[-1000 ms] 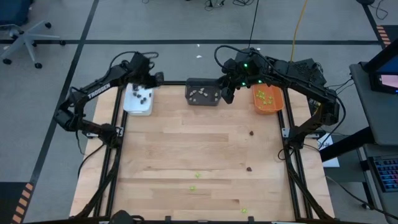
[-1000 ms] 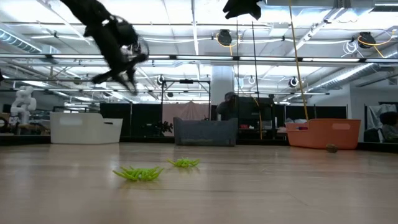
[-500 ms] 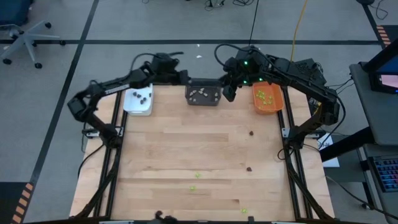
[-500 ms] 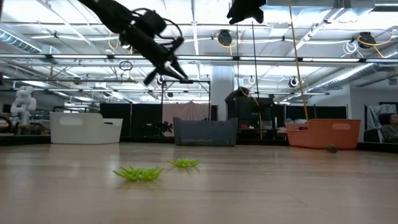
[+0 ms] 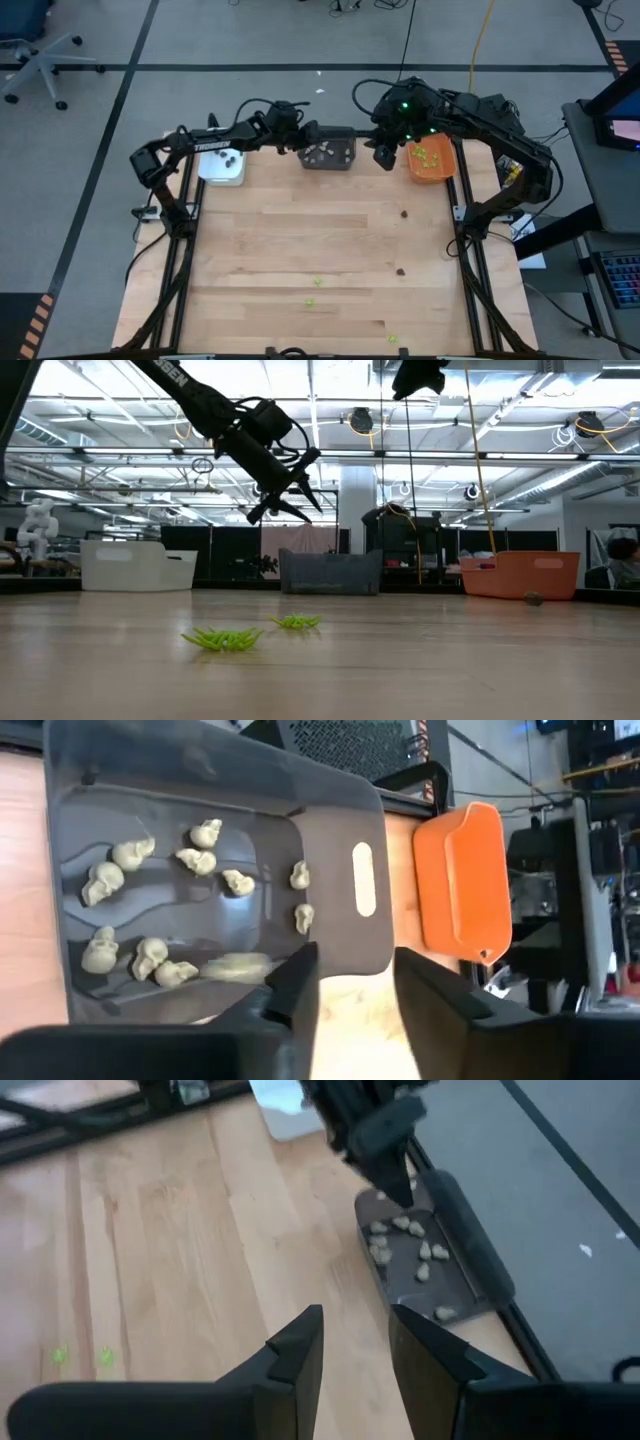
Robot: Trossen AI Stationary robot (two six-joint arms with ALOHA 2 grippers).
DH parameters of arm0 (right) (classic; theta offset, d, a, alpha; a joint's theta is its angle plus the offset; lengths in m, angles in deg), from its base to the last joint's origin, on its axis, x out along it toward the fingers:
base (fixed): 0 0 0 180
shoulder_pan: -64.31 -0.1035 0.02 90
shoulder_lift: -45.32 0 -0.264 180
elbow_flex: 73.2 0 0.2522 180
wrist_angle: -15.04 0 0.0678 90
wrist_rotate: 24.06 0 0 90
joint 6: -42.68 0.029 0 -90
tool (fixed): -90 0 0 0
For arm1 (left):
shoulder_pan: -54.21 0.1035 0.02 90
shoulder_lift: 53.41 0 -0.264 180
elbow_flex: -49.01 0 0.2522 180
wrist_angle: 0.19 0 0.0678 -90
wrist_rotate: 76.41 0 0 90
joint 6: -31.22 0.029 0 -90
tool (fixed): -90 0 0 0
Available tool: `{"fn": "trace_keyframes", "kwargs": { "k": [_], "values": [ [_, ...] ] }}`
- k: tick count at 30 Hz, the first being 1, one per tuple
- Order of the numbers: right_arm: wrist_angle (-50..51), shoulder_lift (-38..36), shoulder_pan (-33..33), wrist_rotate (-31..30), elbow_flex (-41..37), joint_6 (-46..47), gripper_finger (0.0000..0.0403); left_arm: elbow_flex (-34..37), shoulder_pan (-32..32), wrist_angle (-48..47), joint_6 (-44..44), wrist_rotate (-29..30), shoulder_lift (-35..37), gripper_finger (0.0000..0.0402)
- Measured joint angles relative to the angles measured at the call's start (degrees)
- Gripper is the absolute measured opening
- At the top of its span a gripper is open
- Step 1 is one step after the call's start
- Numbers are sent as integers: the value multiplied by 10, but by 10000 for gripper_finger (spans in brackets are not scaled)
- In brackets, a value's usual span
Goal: Sort Halloween decoration
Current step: Put the white toy skull into the black bin, then put the black toy skull into the white bin
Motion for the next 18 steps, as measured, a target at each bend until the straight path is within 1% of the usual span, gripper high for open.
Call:
{"fn": "trace_keyframes", "kwargs": {
  "k": [4,7,9,12,16,18],
  "values": [
    [16,-15,1,0,0,-22,102,0,-2,8,-30,-6,1,182],
    [29,-26,3,0,0,-39,102,-11,-5,13,-47,-44,2,216],
    [31,-33,3,0,0,-48,102,-24,-11,22,-54,-58,2,231],
    [35,-45,3,0,0,-62,102,-49,-22,23,-57,-61,2,241],
    [48,-56,3,0,0,-75,102,-76,-35,23,-55,-63,2,242],
    [54,-61,3,0,0,-77,102,-88,-40,22,-42,-73,2,242]
  ]
}}
